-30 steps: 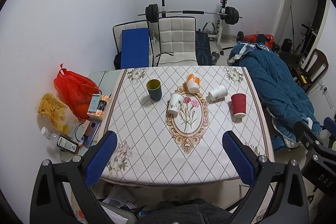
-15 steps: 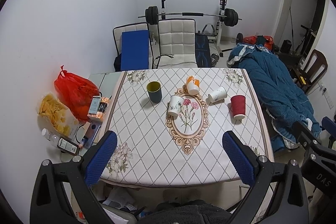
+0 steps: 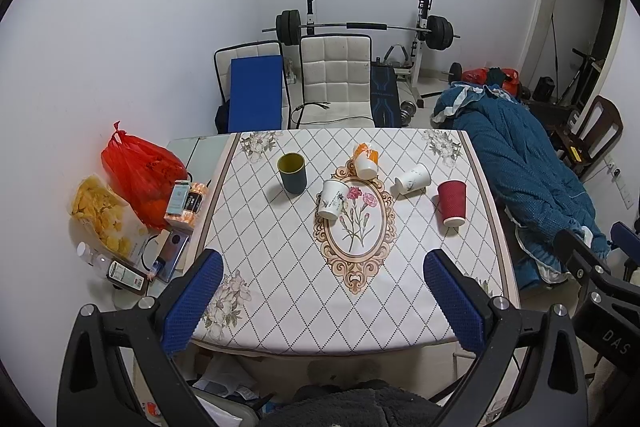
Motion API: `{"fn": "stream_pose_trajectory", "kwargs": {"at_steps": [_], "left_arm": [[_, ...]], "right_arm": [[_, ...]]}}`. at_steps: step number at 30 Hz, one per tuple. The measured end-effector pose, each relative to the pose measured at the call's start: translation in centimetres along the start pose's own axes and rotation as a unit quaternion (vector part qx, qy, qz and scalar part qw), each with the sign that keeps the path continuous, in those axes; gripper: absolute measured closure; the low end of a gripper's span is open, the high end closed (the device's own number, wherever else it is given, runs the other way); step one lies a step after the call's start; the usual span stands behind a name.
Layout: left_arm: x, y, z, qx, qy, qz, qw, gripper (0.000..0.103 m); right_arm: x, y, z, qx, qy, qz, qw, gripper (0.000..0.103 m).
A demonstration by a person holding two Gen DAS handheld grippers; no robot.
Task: Flip cup upside down
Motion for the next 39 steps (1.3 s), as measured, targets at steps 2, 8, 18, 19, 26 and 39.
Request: {"fn": "stream_pose_trajectory", "kwargs": {"at_steps": [2,8,18,19,26,39], "left_arm": [[0.0,0.0,0.0,-0.001,0.000,0.000,1.0000,0.000],[-0.1,0.2,0.1,-0.001,0.000,0.000,1.0000,0.000],[-0.1,0.1,-0.1,-0.001,0.000,0.001,1.0000,0.000],[-0.2,0.1,-0.1,-0.001,0.000,0.002,1.0000,0.000],[-0.2,0.0,-0.1,-0.002,0.000,0.002,1.0000,0.000],[4.6,0.5,0.0,-0.010,-0.035,-0.019,0.9992,0.000]], "right_arm": [[0.2,-0.3,0.1,0.000,0.001,-0.001,1.000,0.000],[-0.1,-0.2,0.0,0.000,0.002,-0.002,1.000,0.000],[0.0,-0.3,-0.1,0.000,0.002,-0.002,1.000,0.000],[-0.1,-0.3,-0.1,0.000,0.001,-0.003,1.000,0.000],[0.0,-0.2,-0.8,0.006,0.002,-0.005,1.000,0.000],[5.2,0.2,-0.2,0.004,-0.039,0.000,0.999,0.000]]}}
Point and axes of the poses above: each gripper's, at about its wrist camera, not at the fingertips, and x roughly the way its jaws point, y to its right, z to its underside, the point moved 10 cm from there along x, roughly the way its jaws point, and after that the axes turned 14 degrees about z, right-handed, at the moved point
